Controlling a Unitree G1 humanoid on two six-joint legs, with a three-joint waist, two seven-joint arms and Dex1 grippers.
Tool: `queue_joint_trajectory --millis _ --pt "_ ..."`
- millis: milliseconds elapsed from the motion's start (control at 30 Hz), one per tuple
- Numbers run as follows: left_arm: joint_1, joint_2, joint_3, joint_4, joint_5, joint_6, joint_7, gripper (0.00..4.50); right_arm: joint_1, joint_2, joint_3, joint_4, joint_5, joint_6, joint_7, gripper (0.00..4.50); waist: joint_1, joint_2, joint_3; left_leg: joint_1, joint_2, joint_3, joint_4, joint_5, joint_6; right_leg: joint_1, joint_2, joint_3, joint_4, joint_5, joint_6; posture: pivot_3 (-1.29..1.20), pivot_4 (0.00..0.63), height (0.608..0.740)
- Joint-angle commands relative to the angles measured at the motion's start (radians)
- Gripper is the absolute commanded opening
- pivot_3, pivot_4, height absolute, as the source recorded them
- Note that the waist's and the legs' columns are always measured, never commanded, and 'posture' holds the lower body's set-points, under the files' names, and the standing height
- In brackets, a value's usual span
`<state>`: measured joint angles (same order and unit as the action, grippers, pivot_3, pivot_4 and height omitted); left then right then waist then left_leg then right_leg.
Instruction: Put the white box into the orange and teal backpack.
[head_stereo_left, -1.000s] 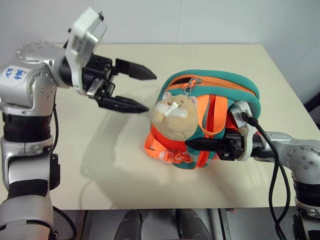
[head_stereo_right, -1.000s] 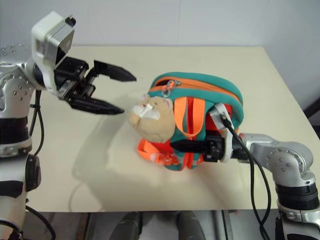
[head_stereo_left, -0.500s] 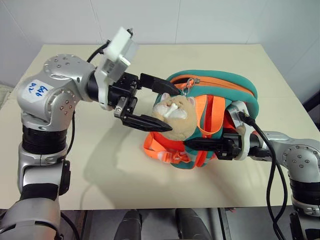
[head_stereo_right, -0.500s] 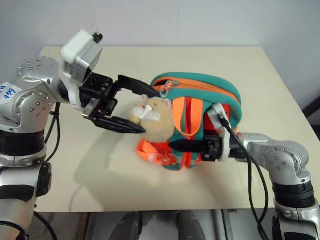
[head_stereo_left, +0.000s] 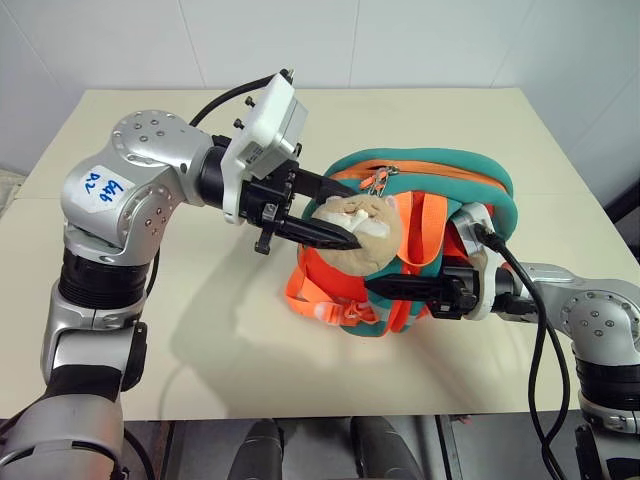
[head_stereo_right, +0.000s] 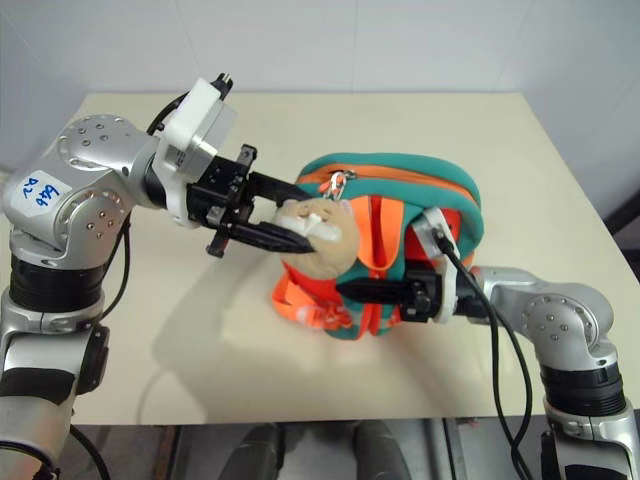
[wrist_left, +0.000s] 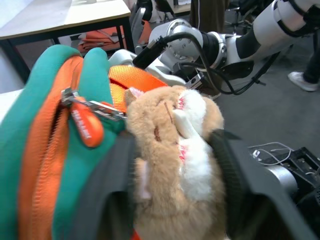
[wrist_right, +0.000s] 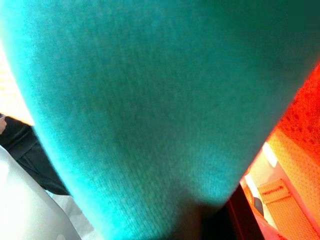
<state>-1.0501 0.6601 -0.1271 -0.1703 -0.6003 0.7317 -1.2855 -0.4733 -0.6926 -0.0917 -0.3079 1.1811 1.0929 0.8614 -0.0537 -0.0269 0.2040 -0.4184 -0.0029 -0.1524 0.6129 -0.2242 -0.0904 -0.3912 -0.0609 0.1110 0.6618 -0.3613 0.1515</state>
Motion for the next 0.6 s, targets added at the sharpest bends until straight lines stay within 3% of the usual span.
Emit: queue_joint_trajectory --millis 33,133,333,600 --pt "-0.024 0.032 0.01 0.004 0.02 -0.027 -0.015 0.95 -0.005 0.008 -0.006 -0.016 0.008 -0.005 0.005 0.0 0.0 0.0 0.0 0.0 0.0 0.0 0.0 0.0 0.0 0.0 0.0 0.0 0.0 0.0 0.0 0.0 0.15 0.74" --pt "-0.051 0.073 0.037 0.048 0.004 -0.02 -0.054 0.63 -0.007 0.008 -0.004 -0.013 0.005 -0.006 0.007 0.0 0.0 0.0 0.0 0.0 0.0 0.0 0.0 0.0 0.0 0.0 0.0 0.0 0.0 0.0 0.0 0.0 0.15 0.74" --pt "-0.152 0.17 0.085 0.194 -0.026 0.004 -0.15 0.63 -0.005 0.009 -0.003 -0.016 0.006 -0.004 0.004 0.0 -0.001 0.001 0.001 0.0 0.0 0.0 -0.001 0.0 0.0 -0.001 0.0 0.0 0.0 0.0 0.0 0.0 0.15 0.74" --pt "-0.208 0.263 0.088 0.439 0.05 -0.058 -0.222 0.63 0.009 0.01 -0.011 -0.028 0.01 -0.003 -0.003 0.0 -0.004 0.002 0.001 -0.001 0.0 0.0 -0.002 0.0 0.0 -0.001 0.0 0.0 -0.001 0.0 0.0 0.0 0.15 0.74"
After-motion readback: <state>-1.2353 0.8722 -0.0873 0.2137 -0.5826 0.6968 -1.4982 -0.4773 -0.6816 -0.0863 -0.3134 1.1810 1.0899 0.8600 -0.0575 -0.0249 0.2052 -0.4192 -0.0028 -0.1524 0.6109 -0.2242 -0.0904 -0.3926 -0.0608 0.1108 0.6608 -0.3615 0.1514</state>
